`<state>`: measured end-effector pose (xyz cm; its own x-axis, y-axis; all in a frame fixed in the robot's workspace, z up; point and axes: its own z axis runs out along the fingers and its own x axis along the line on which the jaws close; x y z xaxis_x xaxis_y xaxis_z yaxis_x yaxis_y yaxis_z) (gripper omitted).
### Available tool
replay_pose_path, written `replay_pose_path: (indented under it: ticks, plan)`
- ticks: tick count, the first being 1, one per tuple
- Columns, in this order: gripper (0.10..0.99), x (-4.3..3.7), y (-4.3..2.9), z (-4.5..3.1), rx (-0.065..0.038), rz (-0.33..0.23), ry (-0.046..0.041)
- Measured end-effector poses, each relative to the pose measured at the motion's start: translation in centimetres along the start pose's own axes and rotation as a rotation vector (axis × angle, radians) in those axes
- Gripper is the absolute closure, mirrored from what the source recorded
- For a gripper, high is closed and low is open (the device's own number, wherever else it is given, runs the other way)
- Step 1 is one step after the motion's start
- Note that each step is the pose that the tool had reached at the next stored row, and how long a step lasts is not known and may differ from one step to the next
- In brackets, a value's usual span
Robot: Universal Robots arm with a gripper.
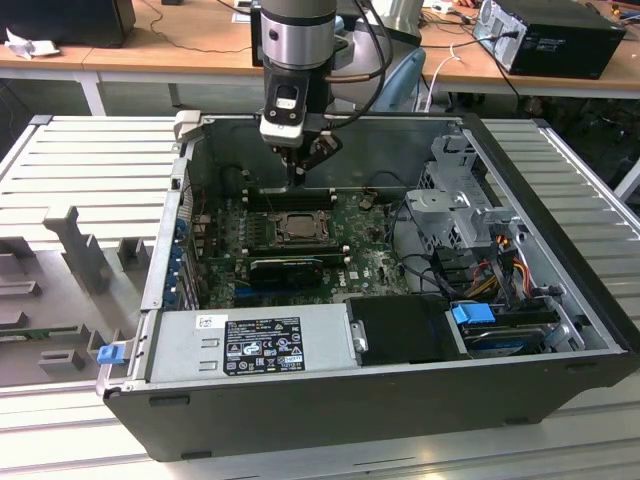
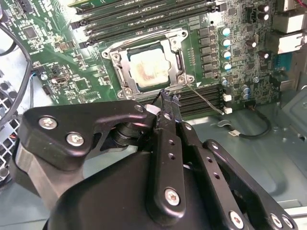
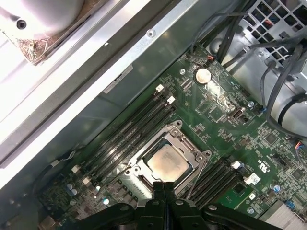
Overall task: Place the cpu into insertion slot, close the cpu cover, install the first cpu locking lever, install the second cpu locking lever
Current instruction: 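Install the first cpu locking lever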
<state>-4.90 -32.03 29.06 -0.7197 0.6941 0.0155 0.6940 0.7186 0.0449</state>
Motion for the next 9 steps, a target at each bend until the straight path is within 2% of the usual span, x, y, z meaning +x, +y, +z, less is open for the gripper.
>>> replay_pose_path:
  ticks: [9]
  plan:
    - [0.98,0.0,0.0,0.0,0.001,-0.052,0.0023]
